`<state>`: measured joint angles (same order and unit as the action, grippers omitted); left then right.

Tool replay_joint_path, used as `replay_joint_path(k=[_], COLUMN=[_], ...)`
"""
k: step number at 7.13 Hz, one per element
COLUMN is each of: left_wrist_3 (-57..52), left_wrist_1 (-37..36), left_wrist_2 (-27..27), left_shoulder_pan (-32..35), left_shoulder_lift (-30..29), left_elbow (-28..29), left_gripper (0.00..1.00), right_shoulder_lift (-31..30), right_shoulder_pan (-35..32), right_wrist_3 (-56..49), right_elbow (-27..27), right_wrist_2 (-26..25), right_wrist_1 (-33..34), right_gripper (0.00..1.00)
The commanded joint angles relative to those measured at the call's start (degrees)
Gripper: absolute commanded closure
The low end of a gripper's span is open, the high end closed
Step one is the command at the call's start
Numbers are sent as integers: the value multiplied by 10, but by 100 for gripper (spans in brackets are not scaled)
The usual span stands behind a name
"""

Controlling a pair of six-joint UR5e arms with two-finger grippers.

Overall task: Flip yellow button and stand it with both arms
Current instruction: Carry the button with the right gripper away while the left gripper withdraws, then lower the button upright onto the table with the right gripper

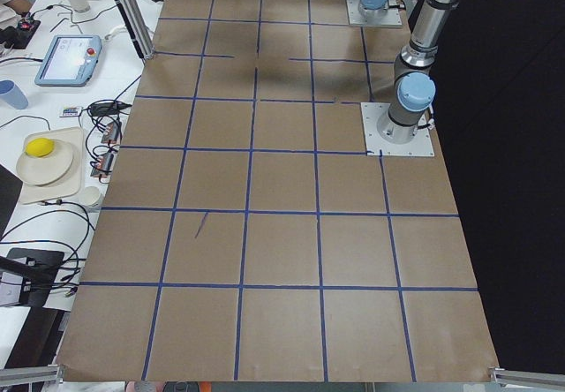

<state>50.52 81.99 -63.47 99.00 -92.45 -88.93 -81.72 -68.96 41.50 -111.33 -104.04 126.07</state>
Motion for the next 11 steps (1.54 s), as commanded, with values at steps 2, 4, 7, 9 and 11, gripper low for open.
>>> replay_joint_path(k=[2, 4, 7, 9, 11], left_wrist_3=[-252, -444, -482, -482, -482], left_wrist_1=[56, 55, 73, 73, 73], left_wrist_2=[-185, -276, -275, -272, -272], left_shoulder_pan=[-10, -19, -55, -54, -54], left_shoulder_lift=[23, 28, 32, 32, 32], left_elbow=[-2, 2, 9, 7, 9], left_gripper=[18, 1, 1, 1, 0], right_shoulder_lift=[25, 46, 87, 85, 65], right_shoulder_pan=[58, 76, 96, 99, 100], right_wrist_3=[-1, -2, -18, -14, -9], right_elbow=[-25, -31, -31, -45, -64], right_wrist_2=[-5, -7, -15, -20, -17], right_wrist_1=[67, 94, 174, 166, 164], right_gripper=[94, 90, 88, 80, 76])
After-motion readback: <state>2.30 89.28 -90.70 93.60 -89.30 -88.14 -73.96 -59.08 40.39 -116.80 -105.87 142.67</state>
